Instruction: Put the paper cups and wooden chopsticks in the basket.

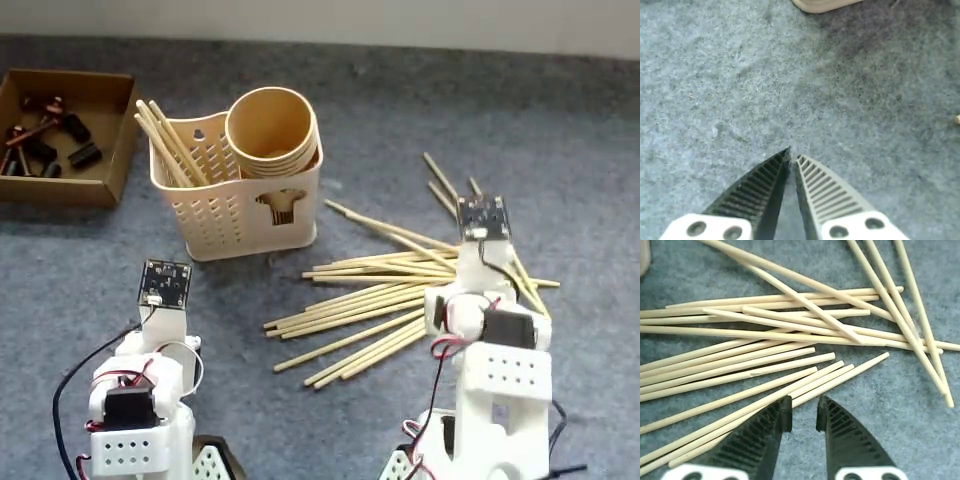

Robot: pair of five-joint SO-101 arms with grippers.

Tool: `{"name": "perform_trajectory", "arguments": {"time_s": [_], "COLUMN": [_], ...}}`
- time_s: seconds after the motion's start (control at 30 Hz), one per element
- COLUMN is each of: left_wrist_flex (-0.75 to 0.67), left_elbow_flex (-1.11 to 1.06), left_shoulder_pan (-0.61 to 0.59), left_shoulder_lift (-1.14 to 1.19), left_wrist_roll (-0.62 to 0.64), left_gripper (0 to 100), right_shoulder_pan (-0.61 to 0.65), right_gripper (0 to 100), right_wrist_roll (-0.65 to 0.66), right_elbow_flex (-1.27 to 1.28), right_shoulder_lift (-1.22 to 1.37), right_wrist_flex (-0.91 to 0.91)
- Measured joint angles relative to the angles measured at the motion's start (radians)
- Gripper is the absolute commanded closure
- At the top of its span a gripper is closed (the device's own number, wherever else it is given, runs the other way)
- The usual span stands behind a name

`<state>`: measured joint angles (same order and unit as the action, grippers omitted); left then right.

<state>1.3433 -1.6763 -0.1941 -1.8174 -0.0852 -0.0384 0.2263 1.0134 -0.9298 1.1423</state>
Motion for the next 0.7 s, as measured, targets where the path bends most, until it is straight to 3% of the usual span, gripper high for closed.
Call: {"name": "perform_trajectory", "arguments": {"time_s": [0.37, 0.57, 0.7], "left_wrist_flex": [0.000, 0.000, 0.000], "left_elbow_flex": [0.000, 0.000, 0.000], "left_shoulder_pan": [0.000, 0.000, 0.000], "left_shoulder_lift": [0.000, 0.000, 0.000], "left_wrist_roll": [0.000, 0.000, 0.000], "left_gripper": [99, 99, 99], "right_shoulder_pan": [0.031, 0.101, 0.107], "right_gripper": [89.6, 89.3, 83.6], "right_wrist_roll": [0.000, 0.121, 0.175], "right_elbow_flex": [-0.318, -0.450, -0.551], "right_shoulder_lift": [0.456, 0.701, 0.842], "right_wrist_flex": [0.000, 0.000, 0.000]}}
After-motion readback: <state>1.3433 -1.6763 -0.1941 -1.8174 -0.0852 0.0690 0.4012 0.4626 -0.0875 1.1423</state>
